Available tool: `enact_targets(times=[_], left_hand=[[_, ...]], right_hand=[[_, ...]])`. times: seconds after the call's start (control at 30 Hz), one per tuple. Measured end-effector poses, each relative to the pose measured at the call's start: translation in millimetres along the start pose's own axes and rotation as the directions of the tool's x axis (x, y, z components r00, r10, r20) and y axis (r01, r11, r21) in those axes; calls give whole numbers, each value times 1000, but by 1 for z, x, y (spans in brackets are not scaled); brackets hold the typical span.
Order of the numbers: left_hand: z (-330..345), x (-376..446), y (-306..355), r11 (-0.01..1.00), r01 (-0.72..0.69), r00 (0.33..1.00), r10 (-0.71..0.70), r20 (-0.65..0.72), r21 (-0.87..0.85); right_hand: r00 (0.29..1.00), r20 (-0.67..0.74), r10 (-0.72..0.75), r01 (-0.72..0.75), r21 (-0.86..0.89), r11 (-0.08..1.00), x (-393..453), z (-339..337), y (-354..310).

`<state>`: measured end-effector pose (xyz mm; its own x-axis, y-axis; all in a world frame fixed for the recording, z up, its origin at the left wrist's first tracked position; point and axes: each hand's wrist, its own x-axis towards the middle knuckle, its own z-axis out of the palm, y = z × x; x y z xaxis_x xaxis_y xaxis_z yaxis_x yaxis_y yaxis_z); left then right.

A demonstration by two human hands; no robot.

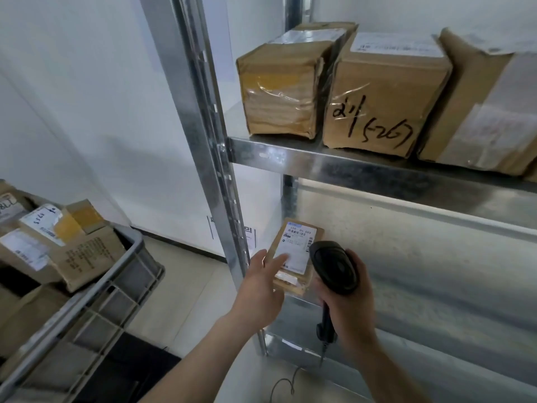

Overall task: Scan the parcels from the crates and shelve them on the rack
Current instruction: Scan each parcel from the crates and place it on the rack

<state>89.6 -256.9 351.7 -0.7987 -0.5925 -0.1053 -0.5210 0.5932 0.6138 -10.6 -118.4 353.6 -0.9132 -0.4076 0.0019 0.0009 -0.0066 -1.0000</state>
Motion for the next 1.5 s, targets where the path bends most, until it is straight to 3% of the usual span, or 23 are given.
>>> enact_targets(times=[0.23, 0.47, 0.67, 0.93, 1.13, 1.33, 1.5], left_hand=[[-28, -51, -11, 1000, -16, 997, 16, -80, 4], [-82, -100, -54, 991, 108, 978, -92, -186, 79], [-134, -126, -110, 971, 225, 925, -187, -331, 82], [-211, -122, -205, 960, 269, 886, -215, -411, 78], [-255, -95, -282, 904, 317, 912, -207, -355, 288], [-260, -62, -333, 790, 258, 966, -199, -166, 556], [-251, -55, -351, 750, 226, 974, -158, -163, 621]], right_hand=[[993, 100, -68, 65, 31, 997, -42, 1, -14], [951, 281, -129, 122, 41, 992, -79, 41, -32], [875, 416, -250, 253, 49, 966, -102, 100, -49], [861, 462, -213, 204, 71, 976, -124, 207, -48], [885, 437, -160, 159, 38, 987, -130, 277, -46], [919, 356, -170, 185, -7, 983, -134, 315, -41], [946, 290, -147, 158, -16, 987, -130, 329, -32]])
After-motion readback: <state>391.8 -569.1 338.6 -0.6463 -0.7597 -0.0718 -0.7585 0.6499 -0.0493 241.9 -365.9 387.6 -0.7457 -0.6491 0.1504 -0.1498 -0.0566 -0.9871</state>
